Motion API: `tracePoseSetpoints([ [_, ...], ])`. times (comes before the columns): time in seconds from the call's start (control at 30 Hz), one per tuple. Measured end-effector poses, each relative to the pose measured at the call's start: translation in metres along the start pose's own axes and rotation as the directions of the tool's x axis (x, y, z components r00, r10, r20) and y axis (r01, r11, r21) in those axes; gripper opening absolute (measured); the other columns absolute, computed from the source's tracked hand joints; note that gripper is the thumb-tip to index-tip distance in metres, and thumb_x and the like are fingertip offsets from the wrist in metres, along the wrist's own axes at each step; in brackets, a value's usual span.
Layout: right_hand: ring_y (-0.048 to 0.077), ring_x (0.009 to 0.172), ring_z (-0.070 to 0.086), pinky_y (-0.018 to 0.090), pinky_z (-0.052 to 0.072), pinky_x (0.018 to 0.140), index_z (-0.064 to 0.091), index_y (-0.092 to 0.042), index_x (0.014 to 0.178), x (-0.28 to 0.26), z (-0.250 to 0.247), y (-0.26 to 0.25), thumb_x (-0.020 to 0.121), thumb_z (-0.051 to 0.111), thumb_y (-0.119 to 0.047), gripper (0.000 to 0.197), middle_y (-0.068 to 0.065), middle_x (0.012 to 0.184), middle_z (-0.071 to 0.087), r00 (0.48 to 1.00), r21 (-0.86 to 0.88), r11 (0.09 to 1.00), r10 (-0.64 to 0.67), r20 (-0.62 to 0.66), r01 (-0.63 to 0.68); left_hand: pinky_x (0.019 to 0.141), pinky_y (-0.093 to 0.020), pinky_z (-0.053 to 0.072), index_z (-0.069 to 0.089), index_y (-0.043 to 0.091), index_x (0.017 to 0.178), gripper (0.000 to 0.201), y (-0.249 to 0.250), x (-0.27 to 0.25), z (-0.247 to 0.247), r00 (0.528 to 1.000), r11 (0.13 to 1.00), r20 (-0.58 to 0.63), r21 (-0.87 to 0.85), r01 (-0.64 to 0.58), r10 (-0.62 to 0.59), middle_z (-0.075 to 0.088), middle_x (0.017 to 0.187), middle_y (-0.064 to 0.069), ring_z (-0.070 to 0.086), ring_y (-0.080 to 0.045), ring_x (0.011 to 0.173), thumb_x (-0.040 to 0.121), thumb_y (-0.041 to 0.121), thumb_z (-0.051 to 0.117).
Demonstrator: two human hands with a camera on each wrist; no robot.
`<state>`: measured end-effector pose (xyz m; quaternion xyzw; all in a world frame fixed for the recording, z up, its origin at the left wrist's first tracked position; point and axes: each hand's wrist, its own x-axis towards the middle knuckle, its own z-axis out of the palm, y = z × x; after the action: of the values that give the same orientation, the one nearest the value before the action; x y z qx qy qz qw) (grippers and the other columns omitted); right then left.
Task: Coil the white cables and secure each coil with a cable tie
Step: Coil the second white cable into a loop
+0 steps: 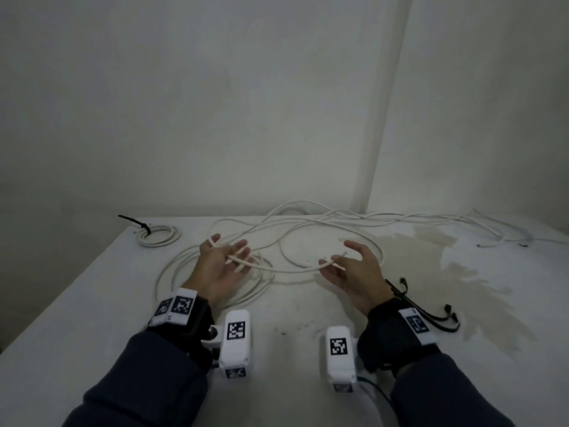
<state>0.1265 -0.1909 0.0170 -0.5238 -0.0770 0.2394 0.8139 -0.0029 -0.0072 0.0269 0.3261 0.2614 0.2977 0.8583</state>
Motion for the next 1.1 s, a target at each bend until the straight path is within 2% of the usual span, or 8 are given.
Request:
tracePoseSetpoints([
  [0.17, 0.021, 0.076, 0.064, 0.024, 0.059, 0.063, 0.044, -0.005, 0.118, -0.003, 0.013, 0.018, 0.092, 0.054, 0.006, 0.029, 0.017, 0.086, 0.06, 0.993, 0.197, 0.979, -0.026, -0.113, 0.048, 0.06, -0.047, 0.058, 0.045, 0.018, 0.106, 0.019, -0.011, -0.027, -0.007, 0.977, 0.982, 0.162, 0.147, 0.116, -0.14, 0.059, 0.11, -0.021, 0.058, -0.024, 0.084, 0.098, 0.001, 0.041],
  [0.27, 0.019, 0.072, 0.062, 0.021, 0.058, 0.058, 0.055, -0.001, 0.1, -0.009, 0.018, 0.026, 0.092, 0.055, 0.006, 0.011, 0.016, 0.081, 0.06, 0.995, 0.222, 0.975, -0.006, -0.099, 0.028, 0.061, -0.042, 0.06, 0.036, 0.035, 0.124, 0.056, -0.015, -0.028, -0.017, 0.971, 0.986, 0.205, 0.134, 0.097, -0.123, 0.062, 0.113, -0.021, 0.06, -0.024, 0.086, 0.092, -0.011, 0.043],
  [0.37, 0.019, 0.068, 0.062, 0.024, 0.058, 0.058, 0.058, -0.007, 0.101, -0.015, 0.022, 0.025, 0.094, 0.054, 0.0, 0.01, 0.013, 0.077, 0.061, 0.998, 0.204, 0.977, 0.066, -0.004, -0.064, 0.061, -0.039, 0.06, 0.049, 0.016, 0.132, 0.046, -0.017, -0.028, -0.02, 0.982, 0.991, 0.179, 0.131, 0.03, -0.054, 0.059, 0.122, -0.028, 0.064, -0.021, 0.077, 0.094, -0.009, 0.043],
  [0.47, 0.017, 0.061, 0.062, 0.026, 0.057, 0.058, 0.059, -0.013, 0.108, -0.02, 0.026, 0.024, 0.097, 0.051, -0.006, 0.015, 0.008, 0.073, 0.06, 0.988, 0.077, 0.988, 0.13, 0.081, -0.136, 0.06, -0.038, 0.06, 0.025, 0.012, 0.141, 0.05, -0.021, -0.024, -0.023, 0.991, 0.99, 0.133, 0.14, -0.034, 0.015, 0.063, 0.106, -0.028, 0.067, -0.017, 0.061, 0.097, -0.006, 0.04],
  [0.6, 0.013, 0.058, 0.052, 0.024, 0.049, 0.055, 0.064, -0.014, 0.111, -0.018, 0.027, 0.034, 0.098, 0.048, -0.007, 0.022, 0.005, 0.068, 0.053, 0.986, 0.052, 0.988, 0.139, 0.089, -0.144, 0.058, -0.029, 0.059, 0.031, 0.018, 0.143, 0.047, -0.028, -0.022, -0.022, 0.979, 0.969, 0.197, 0.229, -0.094, 0.048, 0.062, 0.083, -0.016, 0.059, -0.012, 0.05, 0.099, 0.001, 0.039],
  [0.73, 0.011, 0.05, 0.037, 0.022, 0.036, 0.05, 0.066, -0.012, 0.105, -0.016, 0.033, 0.04, 0.098, 0.046, -0.006, 0.022, 0.002, 0.058, 0.04, 0.983, 0.067, 0.987, 0.135, 0.124, -0.144, 0.049, -0.023, 0.051, 0.048, 0.019, 0.13, 0.032, -0.032, -0.019, -0.019, 0.976, 0.979, 0.199, 0.16, -0.126, 0.093, 0.05, 0.06, -0.003, 0.04, -0.008, 0.041, 0.101, 0.008, 0.038],
  [0.87, 0.008, 0.048, 0.028, 0.021, 0.027, 0.048, 0.071, -0.011, 0.086, -0.017, 0.034, 0.039, 0.093, 0.06, -0.017, 0.014, -0.004, 0.055, 0.032, 0.989, -0.072, 0.995, 0.08, 0.126, -0.071, 0.045, -0.02, 0.045, 0.055, 0.01, 0.112, 0.019, -0.03, -0.015, -0.022, 0.982, 0.988, 0.144, 0.07, -0.137, 0.125, 0.045, 0.068, -0.002, 0.038, -0.007, 0.04, 0.101, 0.014, 0.04],
  [1.1, 0.002, 0.065, 0.056, 0.018, 0.039, 0.059, 0.073, -0.019, 0.087, -0.029, 0.035, 0.035, 0.078, 0.075, -0.01, 0.013, -0.002, 0.078, 0.067, 0.967, -0.444, 0.877, -0.084, 0.239, 0.186, 0.042, -0.018, 0.033, 0.056, 0.008, 0.091, 0.007, -0.036, -0.023, -0.019, 0.942, 0.96, 0.337, 0.262, -0.1, 0.006, 0.053, 0.071, -0.006, 0.036, -0.008, 0.045, 0.095, 0.007, 0.05],
])
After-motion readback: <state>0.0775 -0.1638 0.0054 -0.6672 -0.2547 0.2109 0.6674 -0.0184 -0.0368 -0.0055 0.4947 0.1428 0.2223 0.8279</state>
